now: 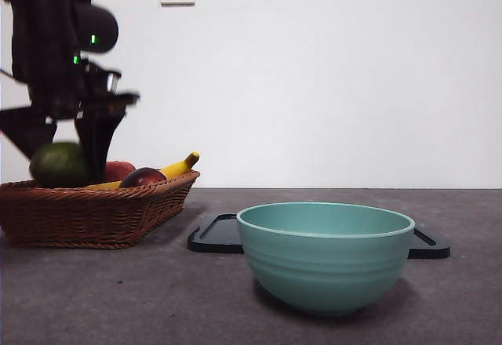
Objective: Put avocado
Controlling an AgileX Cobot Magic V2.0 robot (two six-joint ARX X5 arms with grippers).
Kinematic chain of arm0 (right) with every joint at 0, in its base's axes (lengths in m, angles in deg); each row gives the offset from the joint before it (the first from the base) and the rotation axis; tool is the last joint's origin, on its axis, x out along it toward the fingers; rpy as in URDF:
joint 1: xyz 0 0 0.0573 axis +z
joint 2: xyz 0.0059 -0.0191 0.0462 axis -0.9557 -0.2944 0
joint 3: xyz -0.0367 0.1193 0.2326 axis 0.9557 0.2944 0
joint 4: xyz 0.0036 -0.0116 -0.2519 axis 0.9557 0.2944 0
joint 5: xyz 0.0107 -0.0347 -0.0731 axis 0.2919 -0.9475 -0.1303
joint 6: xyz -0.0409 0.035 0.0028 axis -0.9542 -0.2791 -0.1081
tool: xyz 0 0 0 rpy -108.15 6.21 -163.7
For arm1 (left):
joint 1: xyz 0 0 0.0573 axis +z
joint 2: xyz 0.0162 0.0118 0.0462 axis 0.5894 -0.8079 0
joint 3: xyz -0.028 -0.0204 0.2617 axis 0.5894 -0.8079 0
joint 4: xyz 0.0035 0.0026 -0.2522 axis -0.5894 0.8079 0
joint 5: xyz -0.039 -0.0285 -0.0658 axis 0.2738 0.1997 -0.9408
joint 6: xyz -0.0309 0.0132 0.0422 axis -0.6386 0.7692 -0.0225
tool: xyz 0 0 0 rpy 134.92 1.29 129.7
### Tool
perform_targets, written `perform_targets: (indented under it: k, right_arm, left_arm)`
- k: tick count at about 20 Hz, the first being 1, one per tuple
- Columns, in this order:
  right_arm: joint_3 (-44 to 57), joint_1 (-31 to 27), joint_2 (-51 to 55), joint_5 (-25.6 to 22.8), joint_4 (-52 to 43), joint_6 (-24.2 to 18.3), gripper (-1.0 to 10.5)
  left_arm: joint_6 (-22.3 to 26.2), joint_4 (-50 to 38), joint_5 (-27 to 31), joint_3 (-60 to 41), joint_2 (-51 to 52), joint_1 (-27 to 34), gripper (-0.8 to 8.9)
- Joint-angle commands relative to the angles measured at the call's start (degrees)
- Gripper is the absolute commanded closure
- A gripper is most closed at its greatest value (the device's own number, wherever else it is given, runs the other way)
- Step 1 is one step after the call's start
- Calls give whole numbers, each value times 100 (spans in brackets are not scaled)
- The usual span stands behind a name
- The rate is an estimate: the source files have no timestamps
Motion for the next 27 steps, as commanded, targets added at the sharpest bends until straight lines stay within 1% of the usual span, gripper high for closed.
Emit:
perform_targets:
  k: [1, 4, 7, 12, 16, 19, 22, 27]
  right_arm:
    - [-98, 22, -15, 11, -59, -4, 316]
    - [-98, 22, -15, 11, -59, -4, 316]
    - [-98, 22, -15, 11, -59, -4, 316]
    - [-98, 22, -15, 11, -61, -4, 316]
    - [-98, 22, -15, 11, -61, -4, 316]
    - [-98, 22, -15, 11, -61, -2, 316]
    - [-98, 22, -15, 11, -61, -2, 316]
    - [-98, 22, -15, 11, -59, -2, 316]
  left_arm:
    - [22, 120, -313, 149, 385, -299, 600]
    - [-37, 155, -516, 149, 839, -879, 600]
    - [-179, 94, -542, 149, 1080, -1641, 600]
    - [-192, -107, -540, 138, 990, -2839, 600]
    - [-190, -494, -540, 138, 800, -3526, 600]
    - [-190, -686, -540, 138, 525, -3871, 600]
    - [-173, -780, -538, 138, 168, -4074, 600]
    - [-133, -1010, -407, 138, -313, -4203, 600]
